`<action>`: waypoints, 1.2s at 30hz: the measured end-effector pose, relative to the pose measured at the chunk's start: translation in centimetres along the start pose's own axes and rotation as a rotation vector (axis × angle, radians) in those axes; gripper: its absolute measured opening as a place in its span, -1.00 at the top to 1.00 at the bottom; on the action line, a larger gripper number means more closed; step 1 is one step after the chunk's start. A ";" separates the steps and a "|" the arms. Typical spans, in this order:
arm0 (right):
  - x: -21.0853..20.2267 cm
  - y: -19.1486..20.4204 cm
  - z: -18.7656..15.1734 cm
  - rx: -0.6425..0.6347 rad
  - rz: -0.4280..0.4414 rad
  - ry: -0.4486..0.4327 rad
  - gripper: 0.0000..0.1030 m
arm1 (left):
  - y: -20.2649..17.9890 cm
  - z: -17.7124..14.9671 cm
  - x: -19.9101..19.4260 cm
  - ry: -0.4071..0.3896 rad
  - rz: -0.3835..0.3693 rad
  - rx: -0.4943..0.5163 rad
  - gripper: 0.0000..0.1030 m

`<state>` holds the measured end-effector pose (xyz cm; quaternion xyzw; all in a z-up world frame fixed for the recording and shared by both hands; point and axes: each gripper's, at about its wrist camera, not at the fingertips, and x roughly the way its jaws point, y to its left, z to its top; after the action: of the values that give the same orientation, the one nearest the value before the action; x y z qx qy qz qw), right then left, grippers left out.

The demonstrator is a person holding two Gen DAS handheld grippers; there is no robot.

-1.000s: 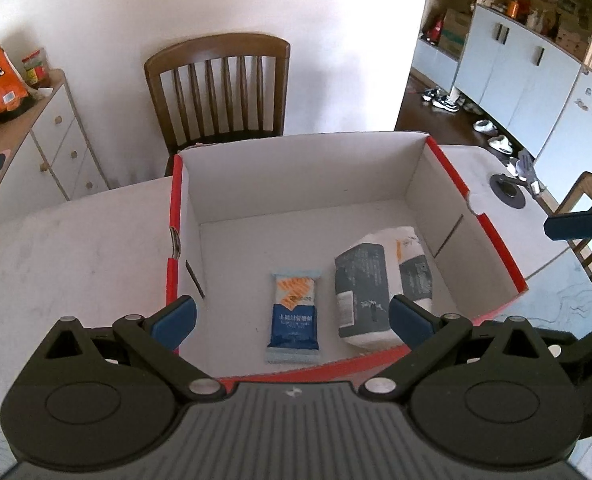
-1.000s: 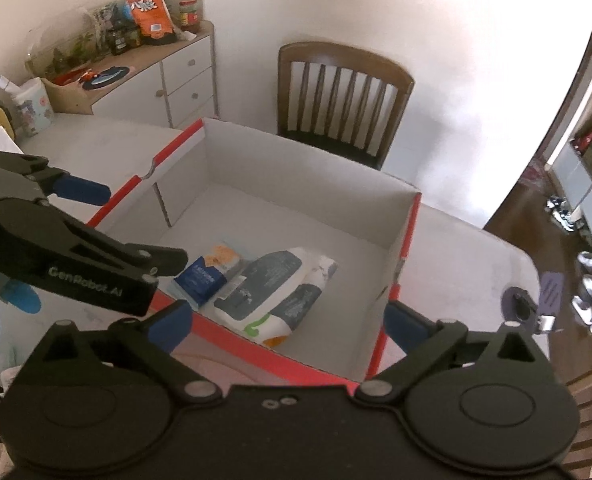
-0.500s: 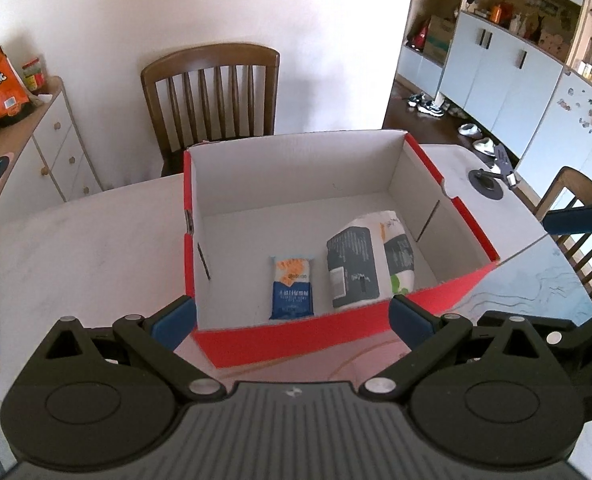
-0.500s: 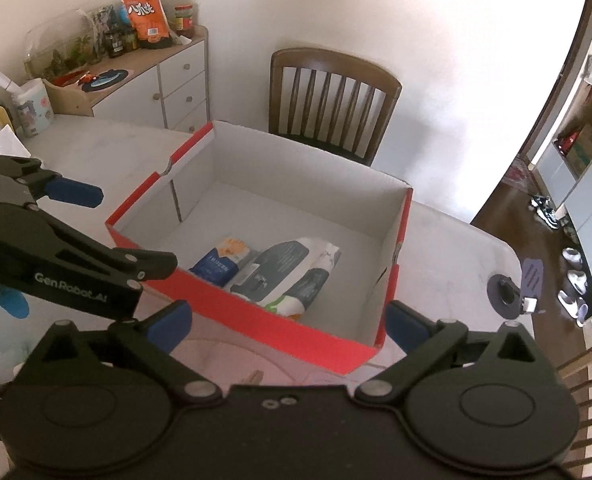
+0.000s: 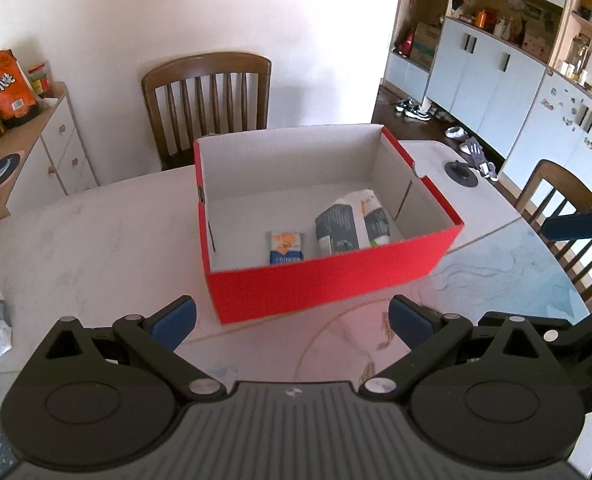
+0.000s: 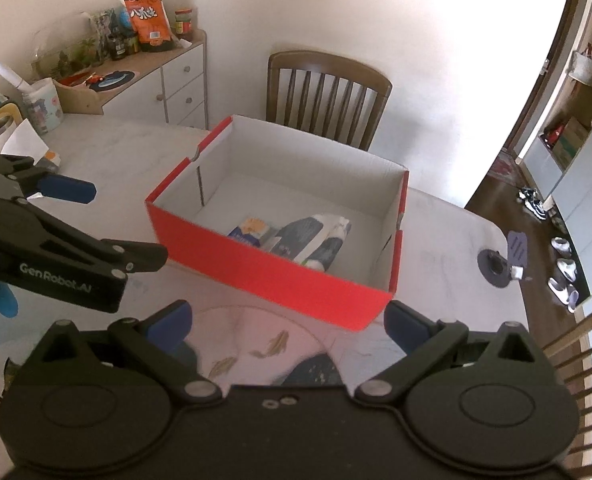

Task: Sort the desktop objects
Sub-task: 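Withdraw both tools from the red box back toward the table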

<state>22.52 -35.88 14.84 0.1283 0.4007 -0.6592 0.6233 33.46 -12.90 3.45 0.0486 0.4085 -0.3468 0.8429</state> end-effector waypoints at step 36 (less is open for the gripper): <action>-6.4 5.9 -10.8 0.241 -0.085 0.100 -0.99 | 3.0 -12.0 -8.8 -0.008 -0.046 0.023 -1.00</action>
<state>25.60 -23.28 9.94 0.2181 0.3541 -0.7211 0.5541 23.72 -1.46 1.28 0.0475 0.4021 -0.3711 0.8357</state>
